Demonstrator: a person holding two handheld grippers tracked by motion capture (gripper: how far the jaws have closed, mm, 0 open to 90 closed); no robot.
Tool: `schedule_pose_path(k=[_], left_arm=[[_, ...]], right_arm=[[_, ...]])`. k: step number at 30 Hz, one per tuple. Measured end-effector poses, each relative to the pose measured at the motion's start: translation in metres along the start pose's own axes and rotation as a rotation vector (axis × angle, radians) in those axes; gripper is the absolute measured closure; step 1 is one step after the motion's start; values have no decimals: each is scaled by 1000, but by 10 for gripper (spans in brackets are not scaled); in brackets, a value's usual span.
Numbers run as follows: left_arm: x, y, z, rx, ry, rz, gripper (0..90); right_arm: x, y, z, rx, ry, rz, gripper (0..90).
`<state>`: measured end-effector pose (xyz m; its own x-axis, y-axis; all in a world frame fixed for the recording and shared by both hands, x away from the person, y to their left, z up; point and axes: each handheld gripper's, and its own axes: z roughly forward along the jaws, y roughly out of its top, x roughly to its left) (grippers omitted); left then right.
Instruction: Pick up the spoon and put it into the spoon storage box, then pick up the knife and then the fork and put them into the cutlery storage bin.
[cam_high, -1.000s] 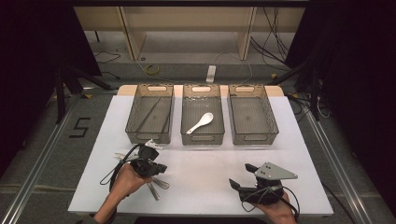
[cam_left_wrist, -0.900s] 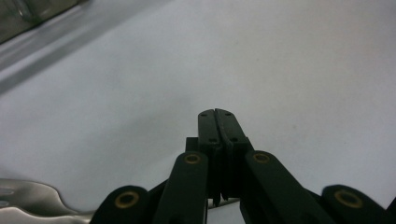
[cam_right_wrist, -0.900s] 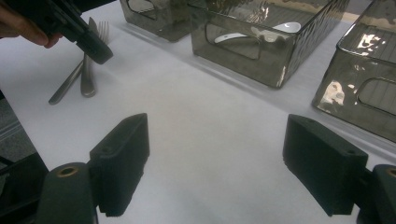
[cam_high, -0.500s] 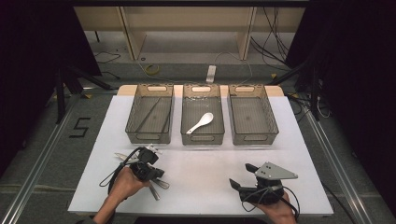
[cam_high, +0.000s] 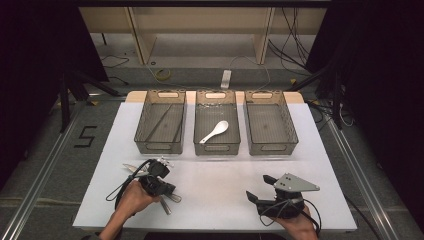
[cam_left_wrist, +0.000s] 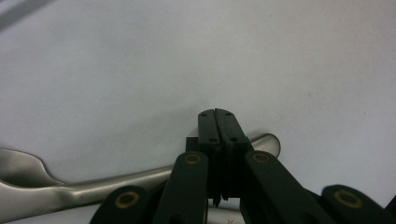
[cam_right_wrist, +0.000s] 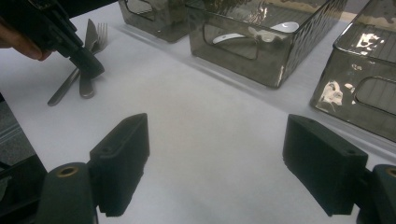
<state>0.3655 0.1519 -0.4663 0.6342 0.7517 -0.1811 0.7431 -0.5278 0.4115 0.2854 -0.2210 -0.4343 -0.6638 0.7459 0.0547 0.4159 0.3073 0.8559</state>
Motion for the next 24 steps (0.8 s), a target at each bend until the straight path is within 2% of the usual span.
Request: schedule_pose_path(k=[8, 11, 14, 19, 24], left_arm=[[-1, 1, 0, 14, -2, -2, 892], [0, 0, 0, 34, 1, 16, 892], [-1, -1, 2, 60, 3, 15, 892], [0, -3, 1, 72, -4, 26, 892], [0, -4, 0, 86, -11, 18, 892]], right_arm=[[-2, -1, -1, 1, -1, 1, 238], [-2, -1, 0, 1, -2, 1, 238], [-1, -1, 0, 0, -2, -2, 238], [0, 0, 1, 2, -4, 0, 238], [0, 0, 1, 7, 2, -5, 238]])
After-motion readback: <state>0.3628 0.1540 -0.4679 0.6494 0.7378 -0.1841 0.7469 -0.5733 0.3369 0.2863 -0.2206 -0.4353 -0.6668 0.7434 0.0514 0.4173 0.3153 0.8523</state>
